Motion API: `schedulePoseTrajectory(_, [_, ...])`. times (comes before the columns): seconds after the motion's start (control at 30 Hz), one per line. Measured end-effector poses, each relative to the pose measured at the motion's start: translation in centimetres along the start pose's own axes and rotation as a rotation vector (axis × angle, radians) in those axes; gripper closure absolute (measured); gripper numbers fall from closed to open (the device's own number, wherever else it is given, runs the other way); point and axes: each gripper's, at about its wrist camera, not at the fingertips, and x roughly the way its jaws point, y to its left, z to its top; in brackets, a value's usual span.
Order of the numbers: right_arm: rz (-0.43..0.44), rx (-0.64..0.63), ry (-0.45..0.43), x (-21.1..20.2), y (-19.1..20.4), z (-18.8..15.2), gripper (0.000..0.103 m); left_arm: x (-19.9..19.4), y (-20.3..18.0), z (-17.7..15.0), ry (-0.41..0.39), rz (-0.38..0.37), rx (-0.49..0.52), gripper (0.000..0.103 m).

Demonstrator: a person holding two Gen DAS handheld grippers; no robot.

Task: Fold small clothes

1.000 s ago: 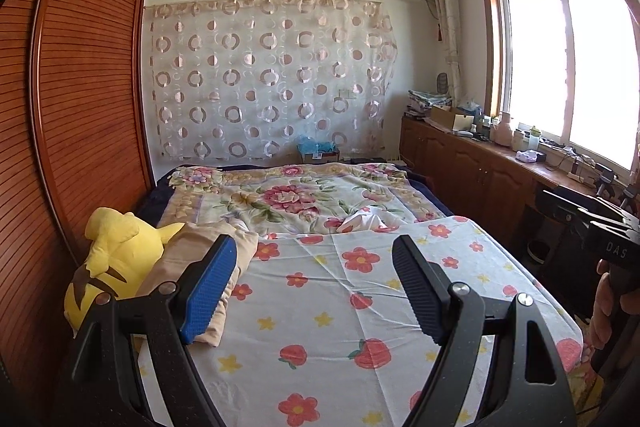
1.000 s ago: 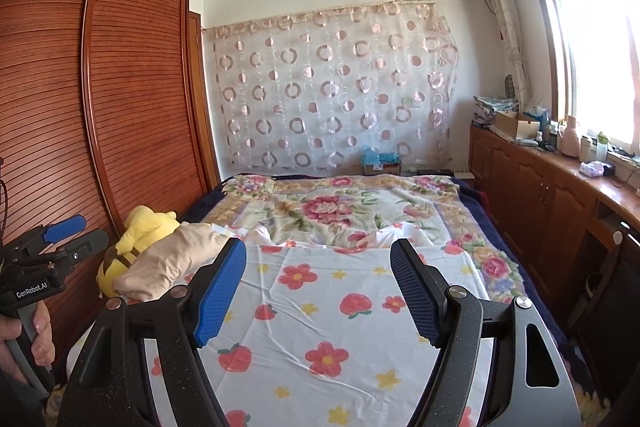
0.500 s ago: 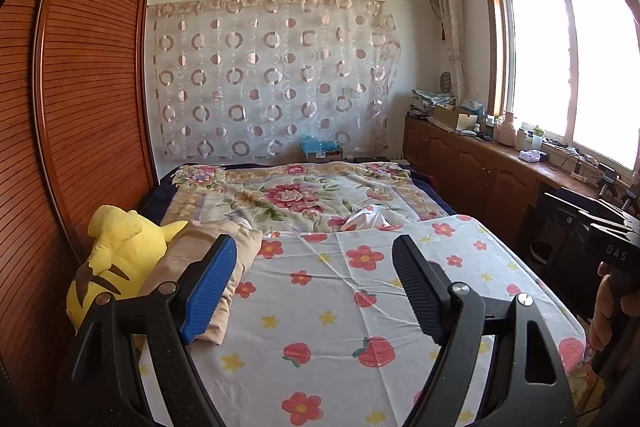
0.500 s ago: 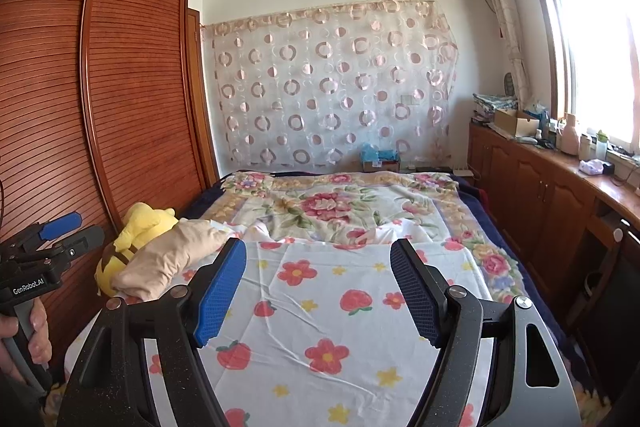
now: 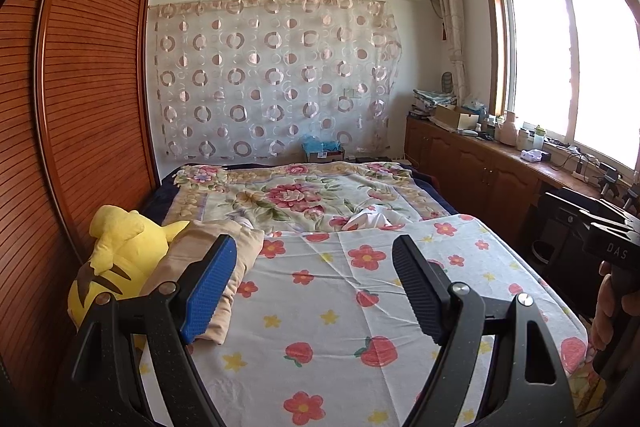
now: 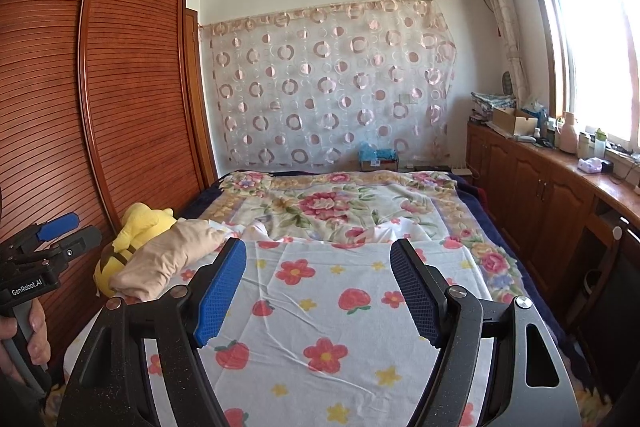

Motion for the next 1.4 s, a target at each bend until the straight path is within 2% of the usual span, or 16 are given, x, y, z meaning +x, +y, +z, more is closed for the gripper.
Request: schedulePoseTrajectory(1.4, [0.004, -0.002, 0.006, 0.12, -0.33, -0.01, 0.027, 0.04, -0.01, -0.09, 0.003, -0.002, 0.006, 0.022])
